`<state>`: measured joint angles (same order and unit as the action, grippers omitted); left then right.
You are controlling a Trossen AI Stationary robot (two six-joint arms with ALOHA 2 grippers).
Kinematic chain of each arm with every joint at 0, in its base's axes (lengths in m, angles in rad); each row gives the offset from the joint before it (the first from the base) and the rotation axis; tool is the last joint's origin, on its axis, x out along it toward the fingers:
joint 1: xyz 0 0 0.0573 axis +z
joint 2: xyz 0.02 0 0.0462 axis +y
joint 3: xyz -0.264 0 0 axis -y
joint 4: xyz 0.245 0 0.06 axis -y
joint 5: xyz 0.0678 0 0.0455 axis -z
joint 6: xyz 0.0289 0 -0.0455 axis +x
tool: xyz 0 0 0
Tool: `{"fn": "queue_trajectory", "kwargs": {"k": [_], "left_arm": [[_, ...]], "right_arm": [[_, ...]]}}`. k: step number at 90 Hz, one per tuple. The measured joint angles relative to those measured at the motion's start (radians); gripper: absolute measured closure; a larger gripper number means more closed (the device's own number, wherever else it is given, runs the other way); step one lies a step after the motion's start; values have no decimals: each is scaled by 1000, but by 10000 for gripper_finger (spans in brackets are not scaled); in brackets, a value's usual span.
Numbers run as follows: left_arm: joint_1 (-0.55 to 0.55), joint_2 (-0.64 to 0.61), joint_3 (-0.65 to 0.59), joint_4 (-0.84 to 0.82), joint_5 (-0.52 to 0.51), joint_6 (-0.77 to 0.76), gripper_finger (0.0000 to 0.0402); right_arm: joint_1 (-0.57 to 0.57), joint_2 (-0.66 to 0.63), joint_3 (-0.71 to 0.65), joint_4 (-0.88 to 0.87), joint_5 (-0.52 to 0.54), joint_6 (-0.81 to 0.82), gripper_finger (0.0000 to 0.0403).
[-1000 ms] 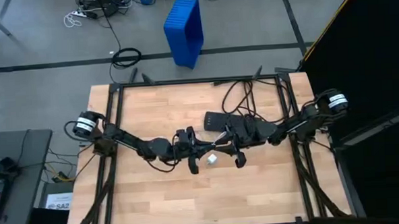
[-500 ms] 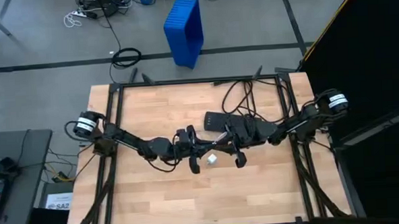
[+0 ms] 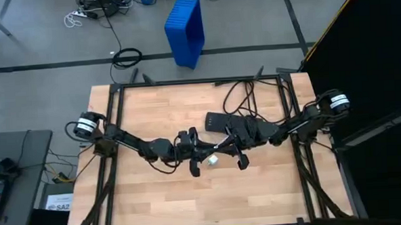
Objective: Insert USB
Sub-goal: Insert the white charger cable into the white charger adapter
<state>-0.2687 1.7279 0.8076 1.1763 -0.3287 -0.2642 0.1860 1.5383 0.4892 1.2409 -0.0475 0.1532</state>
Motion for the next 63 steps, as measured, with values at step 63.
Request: {"fn": "queue_trajectory", "kwargs": {"k": [63], "left_arm": [[-1, 0, 0, -22, -35, 40, 398]], "right_arm": [[3, 0, 0, -3, -2, 3, 364]]}}
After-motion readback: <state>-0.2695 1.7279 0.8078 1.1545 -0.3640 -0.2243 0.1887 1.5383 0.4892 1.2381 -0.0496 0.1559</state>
